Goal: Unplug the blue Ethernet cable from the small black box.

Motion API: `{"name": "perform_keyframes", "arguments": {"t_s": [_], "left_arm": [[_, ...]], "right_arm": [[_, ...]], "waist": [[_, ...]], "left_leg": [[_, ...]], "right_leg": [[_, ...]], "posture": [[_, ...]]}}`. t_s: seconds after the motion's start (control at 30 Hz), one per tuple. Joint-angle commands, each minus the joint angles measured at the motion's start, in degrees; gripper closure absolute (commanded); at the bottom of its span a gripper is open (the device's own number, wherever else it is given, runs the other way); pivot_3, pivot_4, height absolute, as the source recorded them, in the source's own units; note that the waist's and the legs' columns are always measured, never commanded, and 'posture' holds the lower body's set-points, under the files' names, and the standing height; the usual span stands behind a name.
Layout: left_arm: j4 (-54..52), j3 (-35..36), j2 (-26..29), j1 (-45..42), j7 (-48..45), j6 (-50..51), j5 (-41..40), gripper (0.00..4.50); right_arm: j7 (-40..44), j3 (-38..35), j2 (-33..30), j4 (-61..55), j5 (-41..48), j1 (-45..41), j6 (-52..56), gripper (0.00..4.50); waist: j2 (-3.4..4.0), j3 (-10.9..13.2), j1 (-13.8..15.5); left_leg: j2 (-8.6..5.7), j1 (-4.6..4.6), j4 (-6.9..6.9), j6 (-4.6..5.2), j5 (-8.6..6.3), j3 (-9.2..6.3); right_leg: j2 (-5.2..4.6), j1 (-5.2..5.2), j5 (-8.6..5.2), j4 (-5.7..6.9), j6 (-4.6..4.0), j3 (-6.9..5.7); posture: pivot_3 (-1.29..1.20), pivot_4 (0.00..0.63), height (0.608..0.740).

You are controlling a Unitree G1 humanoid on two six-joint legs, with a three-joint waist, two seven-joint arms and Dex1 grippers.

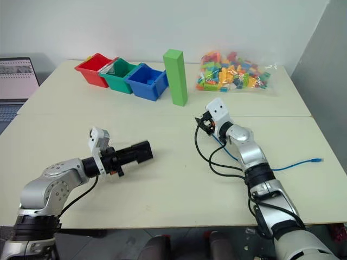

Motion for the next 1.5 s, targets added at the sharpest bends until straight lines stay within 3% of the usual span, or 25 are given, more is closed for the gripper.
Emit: {"name": "perform_keyframes", "arguments": {"t_s": [0.03,0.1,0.3,0.5,0.53,0.57,0.8,0.93,1.23,1.4,1.5], "left_arm": [[9.5,1.7,-1.7,-5.7,10.3,-15.1,10.2,3.71],[16.2,1.1,-2.4,-8.4,13.0,-22.1,14.1,3.71],[34.0,0.7,-5.2,-14.7,17.0,-35.5,19.1,3.71],[41.9,2.2,-5.9,-15.1,16.4,-37.1,18.0,3.71],[42.0,2.4,-5.9,-14.6,15.8,-36.9,17.5,3.0],[41.7,2.6,-5.8,-14.2,15.2,-36.6,17.1,2.95],[37.3,3.9,-5.5,-11.1,14.1,-34.4,16.0,1.29],[29.2,4.4,-4.5,-6.4,15.1,-30.3,15.7,0.39],[-0.7,8.1,2.8,8.9,14.5,-11.8,12.6,0.39],[-7.1,14.3,11.9,14.1,3.9,-6.8,6.3,0.39],[-8.2,16.0,14.3,15.0,1.9,-3.6,4.4,0.39]], "right_arm": [[11.1,2.8,-4.4,-19.8,7.1,4.2,10.7,0.23],[14.3,3.8,-6.7,-28.9,10.7,6.4,17.4,0.23],[13.0,4.1,-8.1,-38.1,12.1,7.2,27.0,0.23],[11.5,4.0,-8.0,-39.9,11.5,7.3,30.2,0.23],[11.3,3.9,-7.9,-40.1,11.6,7.3,30.5,0.14],[11.2,3.9,-7.9,-40.2,11.6,7.3,30.7,0.14],[10.7,3.8,-7.6,-40.4,11.8,7.2,31.6,0.14],[10.3,3.8,-7.8,-40.3,11.4,7.5,31.5,0.14],[12.5,-1.5,-14.0,-42.1,12.3,14.8,26.8,0.14],[16.4,-8.6,-19.1,-41.3,14.9,20.9,22.6,0.14],[18.5,-11.3,-21.5,-40.3,16.6,21.6,22.5,0.14]], "waist": [[0.01,0.0,0.3],[0.0,0.0,0.4],[-0.04,0.0,0.4],[-0.04,0.0,0.3],[-0.04,0.0,0.3],[-0.04,0.0,0.3],[-0.05,0.0,0.3],[-0.05,0.0,0.2],[-0.09,-0.1,0.3],[-0.06,0.0,0.3],[-0.03,0.0,0.2]], "left_leg": [[0.0,0.0,0.01,0.0,0.0,0.02],[-0.01,-0.01,0.01,0.0,0.0,0.0],[-0.04,0.0,0.05,0.0,0.0,-0.01],[-0.04,-0.02,0.04,0.0,0.0,0.0],[-0.04,-0.02,0.04,0.0,0.0,0.0],[-0.04,-0.01,0.04,0.0,0.0,0.0],[-0.04,-0.01,0.05,0.0,0.0,0.0],[-0.02,0.0,0.04,0.0,0.0,-0.01],[-0.01,0.01,0.03,-0.01,0.0,-0.04],[0.0,0.07,-0.01,0.0,0.0,-0.01],[0.0,0.16,-0.03,0.0,0.0,0.06]], "right_leg": [[0.0,0.0,0.0,0.01,0.0,0.01],[-0.01,0.0,0.0,0.0,0.0,-0.01],[0.0,0.04,0.01,0.0,0.01,-0.05],[0.0,0.04,0.01,0.0,0.02,-0.05],[0.0,0.04,0.01,0.0,0.02,-0.05],[0.0,0.04,0.01,0.0,0.02,-0.05],[0.01,0.04,0.01,0.01,0.02,-0.06],[0.01,0.04,0.01,0.01,0.02,-0.06],[-0.02,0.06,0.0,0.01,0.02,-0.05],[0.0,0.08,-0.02,-0.01,0.06,-0.04],[0.0,0.09,-0.17,0.0,0.29,0.0]], "posture": [[0.0,0.15,0.74],[0.0,0.15,0.74],[0.0,0.15,0.74],[0.0,0.15,0.74],[0.0,0.15,0.74],[0.0,0.15,0.74],[0.0,0.15,0.74],[0.0,0.15,0.74],[0.0,0.15,0.74],[0.0,0.15,0.74],[0.0,0.15,0.74]]}}
